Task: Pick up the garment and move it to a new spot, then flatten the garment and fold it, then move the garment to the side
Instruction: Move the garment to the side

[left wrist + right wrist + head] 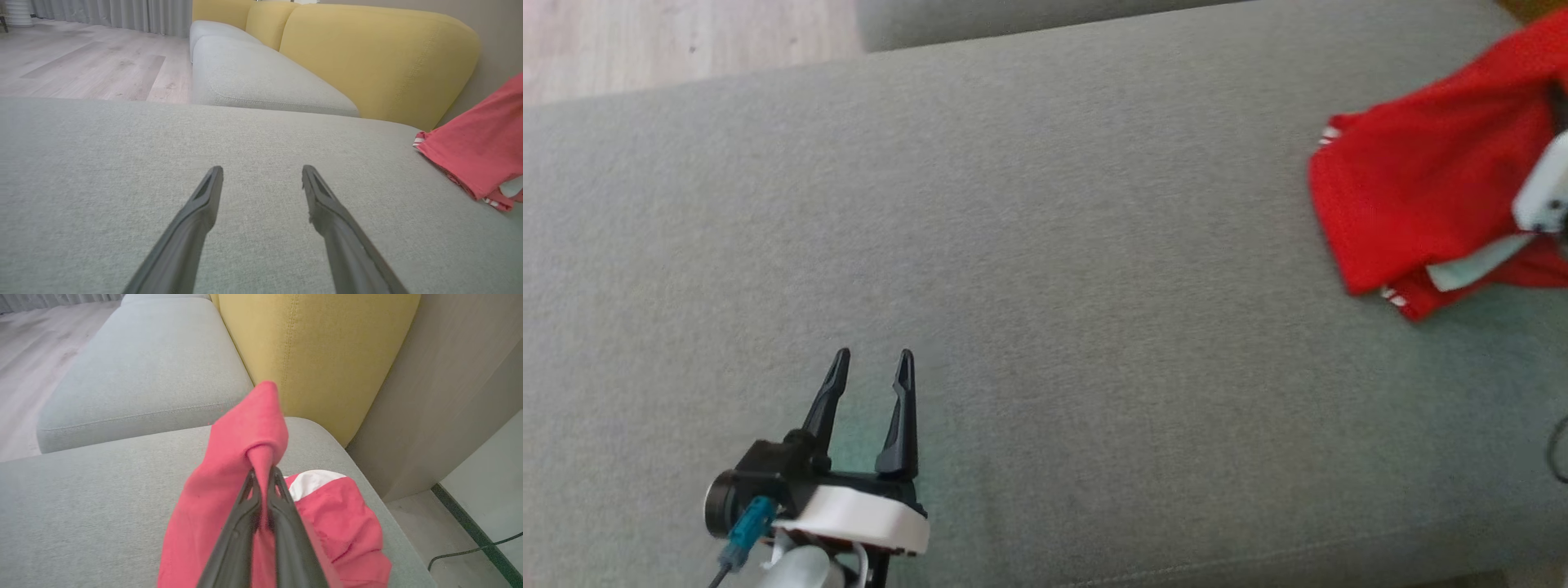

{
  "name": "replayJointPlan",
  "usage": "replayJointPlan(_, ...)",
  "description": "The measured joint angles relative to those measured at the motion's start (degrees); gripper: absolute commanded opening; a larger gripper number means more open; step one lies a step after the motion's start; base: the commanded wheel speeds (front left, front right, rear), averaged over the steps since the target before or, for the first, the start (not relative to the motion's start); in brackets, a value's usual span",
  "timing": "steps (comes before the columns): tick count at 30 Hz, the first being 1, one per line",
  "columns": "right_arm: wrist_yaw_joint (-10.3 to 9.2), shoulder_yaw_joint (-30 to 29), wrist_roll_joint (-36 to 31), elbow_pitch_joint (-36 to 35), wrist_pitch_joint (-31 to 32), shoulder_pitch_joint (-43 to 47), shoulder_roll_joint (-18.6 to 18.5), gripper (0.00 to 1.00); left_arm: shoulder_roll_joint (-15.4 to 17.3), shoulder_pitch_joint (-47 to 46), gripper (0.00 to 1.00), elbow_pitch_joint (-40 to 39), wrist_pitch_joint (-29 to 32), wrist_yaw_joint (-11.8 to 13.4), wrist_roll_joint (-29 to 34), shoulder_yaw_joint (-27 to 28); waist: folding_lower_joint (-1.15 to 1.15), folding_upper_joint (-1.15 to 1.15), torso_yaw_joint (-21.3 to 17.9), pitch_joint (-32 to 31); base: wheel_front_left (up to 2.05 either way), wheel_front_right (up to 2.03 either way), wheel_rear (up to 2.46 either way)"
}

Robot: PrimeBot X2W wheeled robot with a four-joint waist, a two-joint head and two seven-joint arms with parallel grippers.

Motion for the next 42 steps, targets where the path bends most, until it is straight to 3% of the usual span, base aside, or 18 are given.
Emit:
replayJointPlan(9, 0.00, -7.15, -4.44, 4.03, -1.88, -1.75, -6.71, 0.00, 0.13, -0.07, 1.00, -0.71, 0.09, 0.01, 0.53, -0.24, 0.00, 0.00, 3.07, 2.55, 0.00, 0.00, 0.00)
replayJointPlan(14, 0.00, -10.17, -7.54, 6.34, -3.59, -1.74, -7.31, 0.00, 0.47, -0.07, 1.00, -1.27, 0.49, 0.10, 0.53, -0.38, 0.00, 0.00, 3.59, 3.12, 0.00, 0.00, 0.00)
replayJointPlan(15, 0.00, -10.67, -8.67, 6.57, -4.36, -1.74, -7.34, 0.12, 0.57, -0.07, 1.00, -1.40, 0.59, 0.24, 0.55, -0.42, 0.00, 0.00, 3.61, 3.19, 0.00, 0.00, 0.00)
replayJointPlan(16, 0.00, -11.65, -11.27, 6.70, -6.68, -1.74, -7.35, 1.00, 0.74, -0.07, 1.00, -1.60, 0.83, 0.35, 0.59, -0.57, 0.00, 0.00, 3.55, 3.28, 0.00, 0.00, 0.00)
replayJointPlan(21, 0.00, -15.21, -16.74, 8.28, -11.77, -2.41, -6.25, 1.00, 1.02, -0.10, 1.00, -1.85, 1.69, 0.53, 1.11, -1.05, 0.00, 0.00, 3.23, 3.17, 0.00, 0.00, 0.00)
replayJointPlan(27, 0.00, -13.47, -18.13, 10.39, -15.19, -3.49, -2.70, 1.00, 1.40, -0.09, 1.00, -2.26, 2.19, 0.86, 1.11, -1.53, 0.00, 0.00, 2.82, 2.28, 0.00, 0.00, 0.00)
replayJointPlan(36, 0.00, -4.98, -14.02, 10.93, -17.61, -4.05, 0.69, 1.00, 2.37, 0.12, 1.00, -2.89, 2.33, 1.61, 0.88, -0.75, 0.00, 0.00, 2.40, -1.14, 0.00, 0.00, 0.00)
replayJointPlan(42, 0.00, 1.53, -8.62, 7.21, -19.62, -1.65, 1.32, 1.00, 2.54, 2.40, 1.00, -2.54, 2.01, 2.49, -0.73, 0.73, 0.00, 0.00, 2.94, -5.35, 0.00, 0.00, 0.00)
